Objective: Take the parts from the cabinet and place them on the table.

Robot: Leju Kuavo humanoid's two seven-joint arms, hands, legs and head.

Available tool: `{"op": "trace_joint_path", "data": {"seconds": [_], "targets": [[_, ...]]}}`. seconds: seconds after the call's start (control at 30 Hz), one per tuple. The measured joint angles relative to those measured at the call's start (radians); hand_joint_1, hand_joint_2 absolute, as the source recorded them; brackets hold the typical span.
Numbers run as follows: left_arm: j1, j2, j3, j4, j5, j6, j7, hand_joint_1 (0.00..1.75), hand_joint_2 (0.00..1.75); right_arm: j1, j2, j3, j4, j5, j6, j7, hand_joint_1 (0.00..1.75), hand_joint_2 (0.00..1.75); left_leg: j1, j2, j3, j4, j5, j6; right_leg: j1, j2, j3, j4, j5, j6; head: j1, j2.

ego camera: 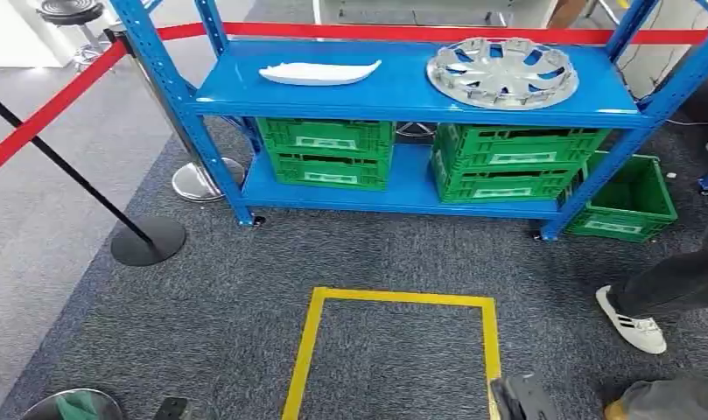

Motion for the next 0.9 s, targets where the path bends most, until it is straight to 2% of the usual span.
{"op": "trace_joint_path", "data": {"seconds": [0.23, 0.53, 0.57, 0.73, 0.8, 0.83, 0.9], "targets": [[-0.005, 0.000, 0.008, 0.009, -0.003, 0.018, 0.000, 0.00, 0.00, -0.001, -0.021, 0.075, -0.236, -0.082, 0.040, -0.056, 0.00, 0.00, 0.000, 0.000, 0.000, 0.000, 0.000, 0.000, 0.000, 0.000, 0.000, 0.000, 0.000, 0.000, 0.000, 0.000], [-0.010, -0.002, 0.037, 0.020, 0.010, 0.041, 0.007, 0.00, 0.00, -0.025, -0.078, 0.192, -0.558, -0.171, 0.084, -0.119, 0.00, 0.00, 0.000, 0.000, 0.000, 0.000, 0.000, 0.001, 0.000, 0.000, 0.000, -0.001, 0.001, 0.001, 0.000, 0.000], [-0.011, -0.003, 0.043, 0.022, 0.011, 0.042, 0.007, 0.00, 0.00, -0.028, -0.084, 0.206, -0.594, -0.181, 0.088, -0.126, 0.00, 1.75, 0.000, 0.000, 0.000, 0.000, 0.000, 0.001, 0.000, 0.000, 0.000, -0.001, 0.001, 0.001, 0.000, 0.000], [-0.014, -0.007, 0.060, 0.028, 0.021, 0.056, 0.015, 0.00, 0.00, -0.045, -0.118, 0.275, -0.767, -0.229, 0.110, -0.161, 0.00, 1.75, 0.000, 0.000, 0.000, 0.000, 0.000, 0.001, 0.000, 0.000, 0.000, -0.001, 0.001, 0.001, 0.000, 0.000], [-0.016, -0.007, 0.074, 0.030, 0.028, 0.061, 0.019, 0.00, 0.00, -0.055, -0.130, 0.305, -0.837, -0.249, 0.119, -0.175, 0.00, 1.75, -0.002, 0.000, -0.001, 0.006, -0.003, 0.006, -0.003, 0.000, 0.001, -0.004, 0.003, 0.006, -0.001, 0.000], [-0.017, -0.007, 0.079, 0.031, 0.030, 0.063, 0.021, 0.00, 0.00, -0.058, -0.136, 0.320, -0.868, -0.258, 0.122, -0.181, 0.00, 0.00, -0.002, 0.000, -0.002, 0.007, -0.003, 0.008, -0.003, 0.000, 0.002, -0.004, 0.003, 0.006, 0.000, 0.000], [-0.017, -0.008, 0.091, 0.032, 0.039, 0.067, 0.023, 0.00, 0.00, -0.066, -0.150, 0.354, -0.935, -0.276, 0.128, -0.192, 0.00, 0.00, -0.004, 0.000, -0.003, 0.010, -0.005, 0.011, -0.005, 0.001, 0.002, -0.004, 0.004, 0.009, 0.000, 0.000]]}}
